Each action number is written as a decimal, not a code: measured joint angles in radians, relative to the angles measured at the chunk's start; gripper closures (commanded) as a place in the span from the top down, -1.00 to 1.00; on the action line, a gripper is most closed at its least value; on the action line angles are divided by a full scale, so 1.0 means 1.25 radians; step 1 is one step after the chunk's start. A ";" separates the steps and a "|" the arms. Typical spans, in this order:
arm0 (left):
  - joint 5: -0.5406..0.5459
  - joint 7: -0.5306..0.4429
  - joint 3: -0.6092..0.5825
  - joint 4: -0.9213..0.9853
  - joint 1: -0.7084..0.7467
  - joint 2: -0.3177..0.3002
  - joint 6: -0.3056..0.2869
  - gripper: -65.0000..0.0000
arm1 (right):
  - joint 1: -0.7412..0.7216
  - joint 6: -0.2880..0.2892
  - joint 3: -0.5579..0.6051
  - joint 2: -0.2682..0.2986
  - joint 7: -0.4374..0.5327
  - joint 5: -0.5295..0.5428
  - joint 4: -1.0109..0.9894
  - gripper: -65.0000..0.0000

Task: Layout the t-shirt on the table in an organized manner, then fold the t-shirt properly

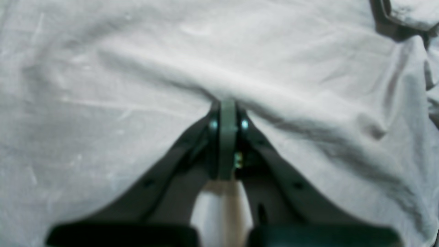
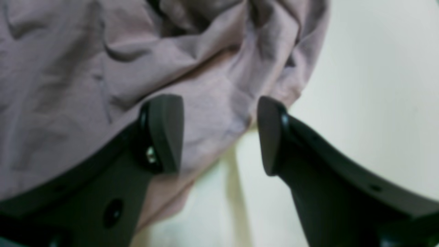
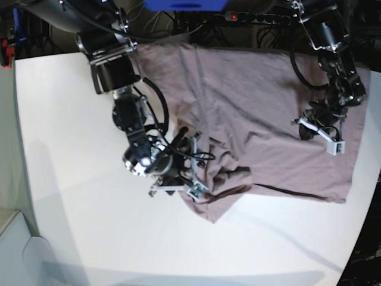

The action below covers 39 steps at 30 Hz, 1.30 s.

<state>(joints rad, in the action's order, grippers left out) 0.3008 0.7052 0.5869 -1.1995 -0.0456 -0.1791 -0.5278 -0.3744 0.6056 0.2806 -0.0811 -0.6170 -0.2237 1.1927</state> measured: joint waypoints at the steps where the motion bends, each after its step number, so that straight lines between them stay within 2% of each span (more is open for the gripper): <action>1: -0.001 0.000 0.000 0.000 0.000 0.000 0.000 -1.00 | -0.004 0.000 -0.008 -0.002 0.000 0.002 -0.011 0.07; 5: -0.001 0.000 0.000 -0.001 0.000 0.000 0.000 -1.00 | -0.003 0.000 -0.041 0.003 -0.004 -0.003 -0.020 0.07; 17: -0.004 -0.002 0.001 -0.004 0.000 0.005 0.001 -1.00 | -0.006 0.000 -0.039 0.000 0.000 -0.001 -0.056 0.04; 20: -0.004 -0.001 0.001 -0.004 0.000 0.005 0.001 -1.00 | -0.001 0.000 -0.038 0.000 -0.002 0.001 -0.097 -0.14; 27: -0.004 -0.001 0.001 -0.005 0.001 0.005 0.001 -1.00 | -0.003 0.000 -0.035 -0.018 -0.003 -0.003 -0.099 -1.00; 33: -0.004 -0.002 0.000 -0.005 0.001 0.006 0.001 -1.00 | 0.010 -0.002 -0.014 -0.036 -0.010 -0.007 0.019 -1.00; 39: -0.003 0.000 0.000 -0.005 0.001 0.006 0.001 -1.00 | 0.048 -0.002 0.148 -0.049 -0.006 0.000 0.098 -1.00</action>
<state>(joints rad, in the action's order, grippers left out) 0.2966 0.7055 0.5873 -1.2060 -0.0444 -0.1719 -0.5270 -0.3141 0.6033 0.4660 -0.1417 -0.6250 -0.2234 1.3148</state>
